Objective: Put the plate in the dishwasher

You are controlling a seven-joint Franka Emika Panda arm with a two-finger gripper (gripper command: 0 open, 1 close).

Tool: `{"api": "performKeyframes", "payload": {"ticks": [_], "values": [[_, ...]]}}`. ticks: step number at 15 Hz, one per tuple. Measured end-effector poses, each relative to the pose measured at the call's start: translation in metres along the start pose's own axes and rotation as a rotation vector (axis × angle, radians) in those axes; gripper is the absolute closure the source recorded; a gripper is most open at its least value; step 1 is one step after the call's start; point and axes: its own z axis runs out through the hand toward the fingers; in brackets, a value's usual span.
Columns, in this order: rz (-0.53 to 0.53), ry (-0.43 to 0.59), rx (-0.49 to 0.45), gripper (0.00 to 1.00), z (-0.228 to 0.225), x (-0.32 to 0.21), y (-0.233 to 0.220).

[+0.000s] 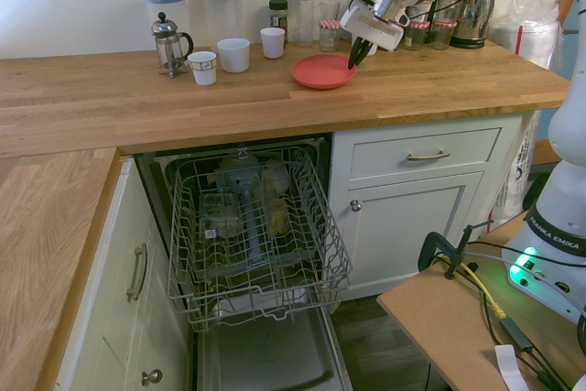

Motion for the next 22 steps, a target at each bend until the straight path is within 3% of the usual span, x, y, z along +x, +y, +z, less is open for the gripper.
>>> {"api": "performKeyframes", "payload": {"ticks": [5,12,18,22], "values": [[-0.099,0.071,0.037,1.00,-0.045,-0.075,-0.004],[-0.289,0.370,-0.083,1.00,-0.080,-0.272,-0.061],[-0.434,0.545,-0.221,1.00,-0.034,-0.410,-0.107],[-0.432,0.583,-0.271,1.00,0.002,-0.435,-0.123]]}}
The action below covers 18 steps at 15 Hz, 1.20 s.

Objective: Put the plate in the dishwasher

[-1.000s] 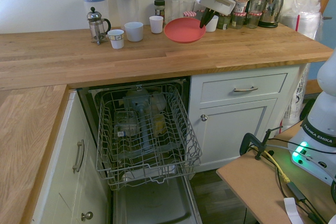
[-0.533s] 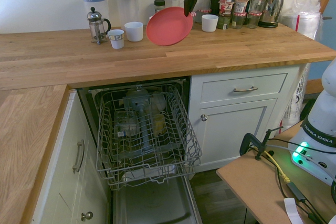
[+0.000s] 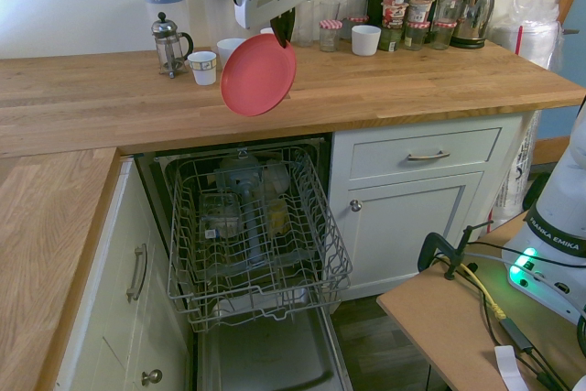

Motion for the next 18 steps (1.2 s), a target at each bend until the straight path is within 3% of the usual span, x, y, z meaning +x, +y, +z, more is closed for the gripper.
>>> {"api": "performKeyframes", "payload": {"ticks": [5,13,18], "values": [[-0.094,0.114,-0.007,1.00,-0.005,-0.024,-0.015],[-0.501,0.351,0.014,1.00,0.008,-0.184,-0.056],[-0.672,0.430,-0.030,1.00,0.031,-0.209,-0.050]]}}
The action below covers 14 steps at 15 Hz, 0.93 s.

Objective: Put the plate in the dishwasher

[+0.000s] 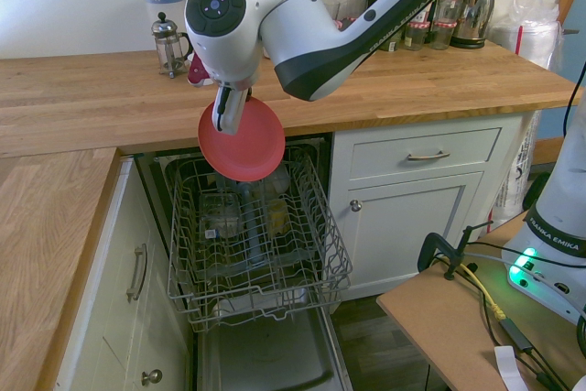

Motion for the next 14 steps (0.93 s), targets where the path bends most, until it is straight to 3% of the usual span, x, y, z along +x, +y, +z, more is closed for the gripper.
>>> {"api": "performKeyframes", "payload": {"ticks": [7,14], "values": [[-0.289,0.212,-0.002,1.00,-0.028,-0.099,-0.088],[-0.366,0.235,-0.093,1.00,-0.008,-0.155,-0.156]]}}
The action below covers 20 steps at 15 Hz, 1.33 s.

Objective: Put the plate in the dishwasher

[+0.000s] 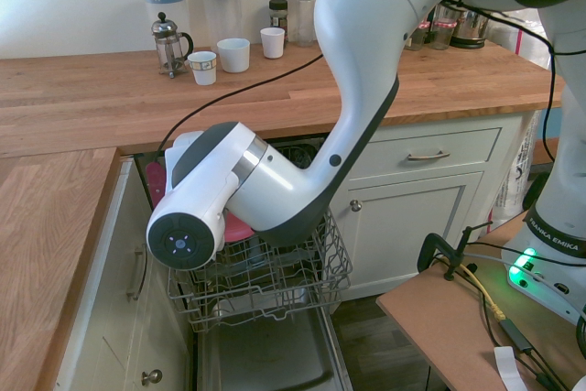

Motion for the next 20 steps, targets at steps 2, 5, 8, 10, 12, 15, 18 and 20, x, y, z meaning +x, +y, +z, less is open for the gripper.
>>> {"api": "performKeyframes", "payload": {"ticks": [2,5,8,10,12,15,18,20], "values": [[-0.006,-0.003,-0.004,1.00,0.003,-0.004,-0.005],[-0.008,-0.011,-0.003,1.00,0.008,-0.015,-0.014],[-0.009,-0.021,0.008,1.00,0.014,-0.022,-0.025],[-0.010,-0.031,0.019,1.00,0.022,-0.025,-0.034],[-0.011,-0.043,0.035,1.00,0.028,-0.029,-0.043],[-0.004,-0.058,0.060,1.00,0.037,-0.038,-0.055],[0.008,-0.066,0.069,1.00,0.042,-0.044,-0.059],[0.015,-0.068,0.074,0.00,0.042,-0.043,-0.060]]}}
